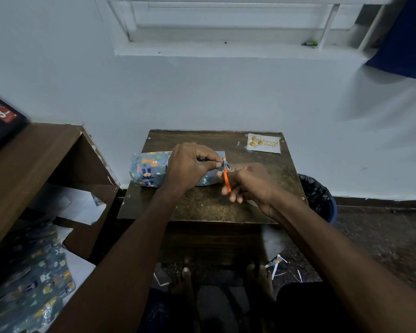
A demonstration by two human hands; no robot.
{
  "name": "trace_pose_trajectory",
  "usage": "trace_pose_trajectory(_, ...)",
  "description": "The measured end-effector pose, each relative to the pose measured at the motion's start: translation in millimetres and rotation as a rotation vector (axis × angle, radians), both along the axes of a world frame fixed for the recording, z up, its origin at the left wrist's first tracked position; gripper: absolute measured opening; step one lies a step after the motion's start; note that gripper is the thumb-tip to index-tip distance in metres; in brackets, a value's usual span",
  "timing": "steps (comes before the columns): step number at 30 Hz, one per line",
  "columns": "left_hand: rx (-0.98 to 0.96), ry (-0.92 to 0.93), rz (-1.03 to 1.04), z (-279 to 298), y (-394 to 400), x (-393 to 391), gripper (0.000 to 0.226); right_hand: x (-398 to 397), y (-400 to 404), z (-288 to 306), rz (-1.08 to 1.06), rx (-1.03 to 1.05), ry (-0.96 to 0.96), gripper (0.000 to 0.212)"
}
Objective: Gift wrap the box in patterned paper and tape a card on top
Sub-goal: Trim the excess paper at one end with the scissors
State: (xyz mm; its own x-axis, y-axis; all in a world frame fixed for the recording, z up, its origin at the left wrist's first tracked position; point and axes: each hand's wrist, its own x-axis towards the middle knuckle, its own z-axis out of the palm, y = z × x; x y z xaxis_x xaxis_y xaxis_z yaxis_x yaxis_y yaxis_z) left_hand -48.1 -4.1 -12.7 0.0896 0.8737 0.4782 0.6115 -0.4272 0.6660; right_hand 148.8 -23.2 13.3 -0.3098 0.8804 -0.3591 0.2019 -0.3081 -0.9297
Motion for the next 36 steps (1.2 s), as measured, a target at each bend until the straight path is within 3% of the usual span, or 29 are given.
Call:
trace_pose_trajectory(9, -0.02, -0.04, 0.002, 0, 2, -1, 0.014, -4, -3, 0, -0.038, 0.024, -0.001, 0.022)
trace_pose_trajectory(14, -0.038, -0.035, -0.038, -1, 1, 0, 0.013, -5, 0, 1, -0.048, 0.039, -0.03, 0.031)
trace_pose_trajectory(19, -0.052, -0.06, -0.027, -4, 4, -1, 0.013, -2, 3, -1, -0.04, 0.039, -0.042, 0.021)
trace_pose_trajectory(26, -0.061, -0.052, -0.038, -4, 2, 0, 0.015, -5, 6, -1, -0.054, 0.031, -0.033, 0.033)
trace_pose_trajectory(32, -0.075, -0.052, -0.045, -3, 1, 1, 0.015, -2, 6, 2, -0.048, 0.009, -0.033, 0.021)
trace_pose_trajectory(36, -0.079, -0.044, -0.043, -2, 1, 0, 0.015, -3, 6, 1, -0.054, 0.003, -0.026, 0.024)
